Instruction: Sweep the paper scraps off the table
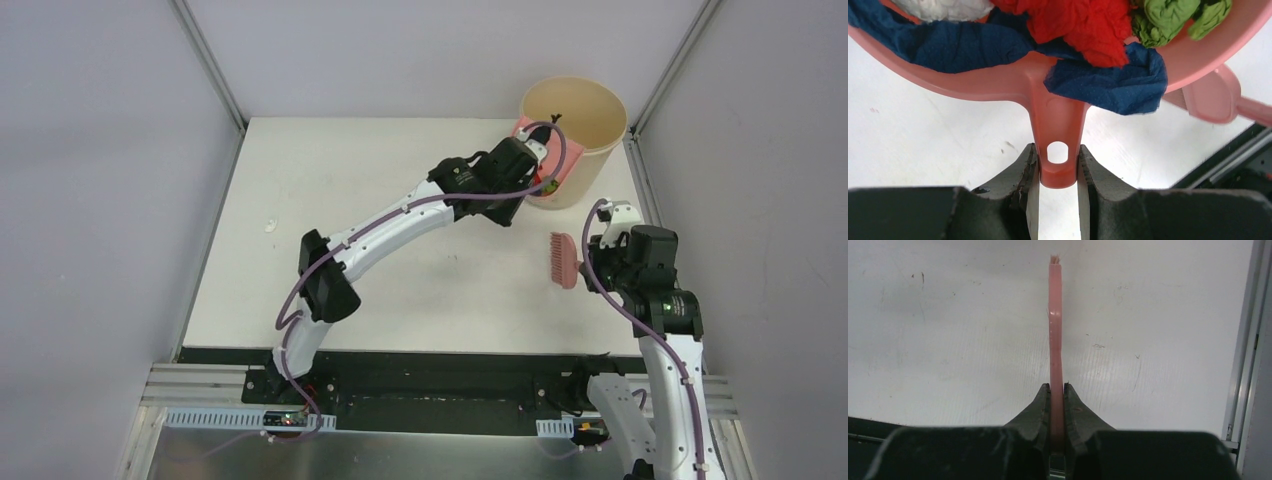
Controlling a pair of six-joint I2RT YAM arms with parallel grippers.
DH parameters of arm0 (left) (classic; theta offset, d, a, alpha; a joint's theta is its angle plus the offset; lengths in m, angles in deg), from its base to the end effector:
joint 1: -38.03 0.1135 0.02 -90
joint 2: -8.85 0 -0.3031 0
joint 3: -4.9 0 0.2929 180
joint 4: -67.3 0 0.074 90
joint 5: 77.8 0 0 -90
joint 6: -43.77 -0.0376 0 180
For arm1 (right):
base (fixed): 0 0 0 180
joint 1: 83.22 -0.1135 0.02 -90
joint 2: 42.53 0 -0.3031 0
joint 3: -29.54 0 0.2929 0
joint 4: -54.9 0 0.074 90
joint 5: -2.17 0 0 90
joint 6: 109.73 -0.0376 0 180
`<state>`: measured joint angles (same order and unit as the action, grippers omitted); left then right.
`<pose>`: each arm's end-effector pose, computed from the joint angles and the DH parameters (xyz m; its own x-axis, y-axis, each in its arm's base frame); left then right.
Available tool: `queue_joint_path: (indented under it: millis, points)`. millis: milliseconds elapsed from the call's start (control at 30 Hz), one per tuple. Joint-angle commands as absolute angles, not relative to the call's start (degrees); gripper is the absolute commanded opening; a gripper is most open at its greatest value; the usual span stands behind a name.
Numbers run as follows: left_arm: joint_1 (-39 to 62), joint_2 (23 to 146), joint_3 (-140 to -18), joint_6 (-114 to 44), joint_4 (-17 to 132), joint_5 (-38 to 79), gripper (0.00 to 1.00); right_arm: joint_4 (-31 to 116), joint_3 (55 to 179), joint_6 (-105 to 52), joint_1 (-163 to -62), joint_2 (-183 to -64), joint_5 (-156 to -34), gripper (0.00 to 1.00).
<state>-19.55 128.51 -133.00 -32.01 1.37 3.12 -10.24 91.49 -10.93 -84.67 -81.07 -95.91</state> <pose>0.2854 -0.4383 0.3864 -0.5751 0.4531 -0.6812 0.6554 0.7535 -0.0522 0.1345 0.0087 0.3447 -0.6377 -0.1677 -0.7518 -0.2302 0.9729 -0.0217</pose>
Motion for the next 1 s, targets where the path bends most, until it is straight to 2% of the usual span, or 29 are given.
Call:
queue_joint_path:
  millis: [0,167,500,767,967]
  points:
    - [-16.58,133.15,-145.36,-36.2,0.64,4.29,0.0,-5.62,91.64,-12.47,-81.53,-80.28,-95.57,0.0]
    - [-13.6,138.2,-154.44,-36.34,1.72,7.3,0.0,-5.54,91.47,-12.44,-80.54,-79.61,-95.65,0.0]
    - [-8.73,139.98,-154.49,-33.87,9.9,13.67,0.0,-4.2,90.49,-12.2,-78.03,-77.63,-95.79,0.0]
    - [-7.98,146.09,-160.06,-37.95,15.68,8.4,0.0,-4.12,90.41,-12.03,-77.16,-77.42,-96.15,0.0]
    - [-8.0,146.83,-159.5,-39.64,22.78,1.52,0.0,-4.1,90.41,-11.95,-76.89,-77.59,-96.44,0.0]
